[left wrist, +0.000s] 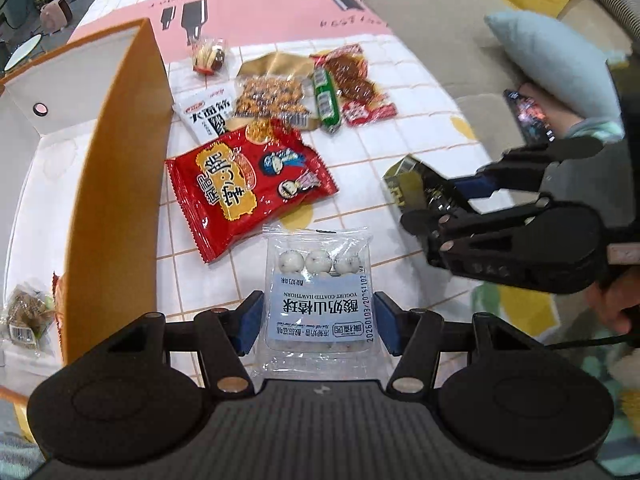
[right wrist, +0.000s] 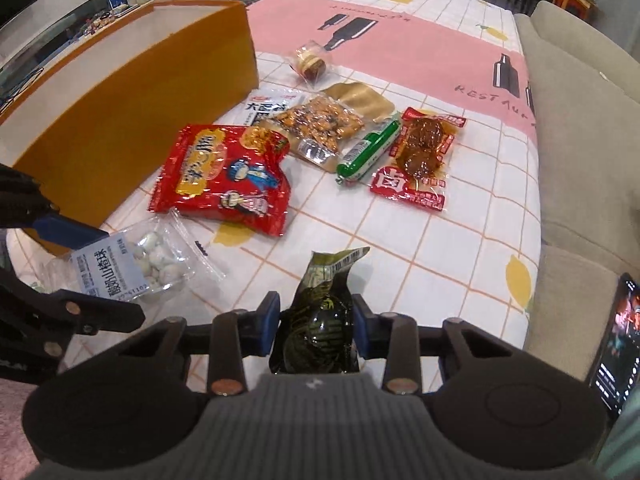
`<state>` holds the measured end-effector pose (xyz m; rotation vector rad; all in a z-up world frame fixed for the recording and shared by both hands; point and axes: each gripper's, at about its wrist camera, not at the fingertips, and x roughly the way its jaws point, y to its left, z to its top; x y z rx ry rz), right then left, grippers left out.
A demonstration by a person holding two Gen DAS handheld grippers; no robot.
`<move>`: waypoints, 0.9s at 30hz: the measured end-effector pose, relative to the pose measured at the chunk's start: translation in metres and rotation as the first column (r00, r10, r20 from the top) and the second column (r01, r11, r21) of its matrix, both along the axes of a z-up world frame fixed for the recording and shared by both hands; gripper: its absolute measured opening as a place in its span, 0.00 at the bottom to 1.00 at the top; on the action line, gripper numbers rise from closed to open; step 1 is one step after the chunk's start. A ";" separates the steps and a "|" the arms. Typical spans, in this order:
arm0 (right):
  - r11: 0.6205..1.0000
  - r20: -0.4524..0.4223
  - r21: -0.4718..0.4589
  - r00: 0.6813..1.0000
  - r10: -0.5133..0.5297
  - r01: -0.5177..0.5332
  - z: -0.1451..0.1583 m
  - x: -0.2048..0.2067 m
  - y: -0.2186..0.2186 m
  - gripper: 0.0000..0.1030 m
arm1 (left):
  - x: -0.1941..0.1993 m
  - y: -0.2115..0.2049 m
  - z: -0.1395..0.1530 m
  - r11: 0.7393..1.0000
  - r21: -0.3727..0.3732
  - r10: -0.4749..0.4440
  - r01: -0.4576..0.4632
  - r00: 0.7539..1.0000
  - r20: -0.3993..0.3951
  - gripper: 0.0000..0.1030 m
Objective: Organize snacks
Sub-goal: 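Carry both packs into the orange box and open both grippers to release them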
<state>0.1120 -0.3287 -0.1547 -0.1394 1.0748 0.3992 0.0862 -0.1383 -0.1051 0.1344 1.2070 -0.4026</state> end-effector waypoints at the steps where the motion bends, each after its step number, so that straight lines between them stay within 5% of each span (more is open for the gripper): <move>1: 1.000 0.004 0.001 1.000 0.000 0.000 0.003 -0.003 0.001 0.34 | -0.002 0.002 0.005 1.000 -0.010 0.003 -0.003 1.000 0.006 0.64; 15: 0.991 0.146 0.108 0.987 0.061 -0.077 0.079 -0.030 0.041 0.34 | -0.002 0.064 0.096 0.998 -0.026 0.063 -0.060 0.983 0.171 0.64; 21: 0.969 0.234 0.103 0.953 0.195 -0.223 0.116 -0.019 0.085 0.34 | 0.012 0.103 0.118 0.996 0.042 0.072 -0.083 0.976 0.207 0.64; 27: 0.929 0.278 0.053 0.899 0.338 -0.366 0.132 -0.002 0.141 0.34 | 0.033 0.137 0.109 0.990 0.120 0.049 -0.072 0.982 0.184 0.65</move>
